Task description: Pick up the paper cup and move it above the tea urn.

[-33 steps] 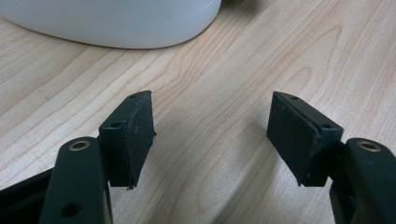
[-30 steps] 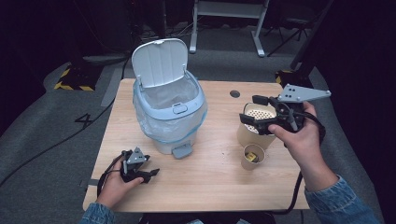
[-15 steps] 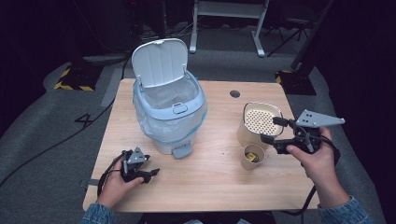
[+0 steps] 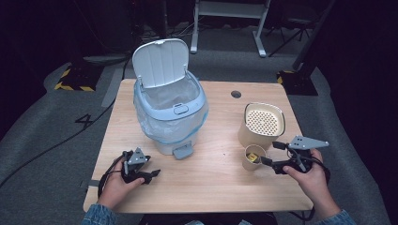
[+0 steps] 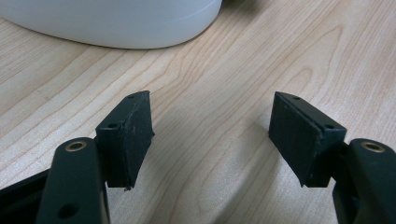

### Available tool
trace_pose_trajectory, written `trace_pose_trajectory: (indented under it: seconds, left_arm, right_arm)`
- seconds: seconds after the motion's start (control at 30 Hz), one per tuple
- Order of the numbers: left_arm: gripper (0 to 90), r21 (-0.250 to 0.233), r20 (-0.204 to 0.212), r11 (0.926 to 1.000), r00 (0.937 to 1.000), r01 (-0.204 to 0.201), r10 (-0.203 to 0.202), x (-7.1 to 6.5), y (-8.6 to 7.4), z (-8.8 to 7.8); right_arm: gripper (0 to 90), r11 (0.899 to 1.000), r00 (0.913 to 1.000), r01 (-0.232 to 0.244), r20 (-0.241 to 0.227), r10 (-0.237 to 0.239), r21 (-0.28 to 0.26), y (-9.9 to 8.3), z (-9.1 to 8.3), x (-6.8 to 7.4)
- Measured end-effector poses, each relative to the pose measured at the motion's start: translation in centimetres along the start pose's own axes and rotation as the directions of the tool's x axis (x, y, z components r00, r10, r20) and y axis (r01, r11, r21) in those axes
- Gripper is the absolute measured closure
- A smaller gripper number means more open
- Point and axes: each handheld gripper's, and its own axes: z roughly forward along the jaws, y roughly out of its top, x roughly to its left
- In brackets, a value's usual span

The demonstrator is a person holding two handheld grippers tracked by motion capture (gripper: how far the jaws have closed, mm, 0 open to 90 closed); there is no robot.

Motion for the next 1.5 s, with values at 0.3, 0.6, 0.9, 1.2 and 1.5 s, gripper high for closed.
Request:
trace_pose_trajectory:
  seconds: [0.3,0.6,0.9,1.2,1.5]
  left_arm:
    - [30.8,0.001,0.0,1.0,1.0,-0.001,0.001,0.0,0.0,0.0]
    - [30.7,0.0,0.0,1.0,1.0,-0.001,0.001,0.0,0.0,0.0]
    - [30.7,0.001,0.0,1.0,1.0,-0.001,0.001,0.0,0.0,0.0]
    - [30.1,-0.003,0.006,1.0,1.0,0.001,-0.001,0.1,0.0,0.0]
    - [30.1,-0.003,0.008,1.0,0.9999,0.007,-0.007,0.1,0.0,0.0]
  right_arm:
    - [16.6,0.999,0.9999,-0.013,-0.003,0.013,0.036,-3.2,2.1,0.1]
    - [16.7,0.997,0.9996,-0.029,0.003,0.028,0.069,-4.9,5.0,0.2]
    - [20.0,0.997,1.0,-0.006,-0.007,0.007,0.077,-5.3,6.8,0.7]
    - [30.1,1.0,0.9997,-0.007,0.023,0.006,0.025,-5.5,7.6,1.0]
    - [31.8,1.0,0.9999,-0.013,0.004,0.013,0.014,-4.6,6.4,1.0]
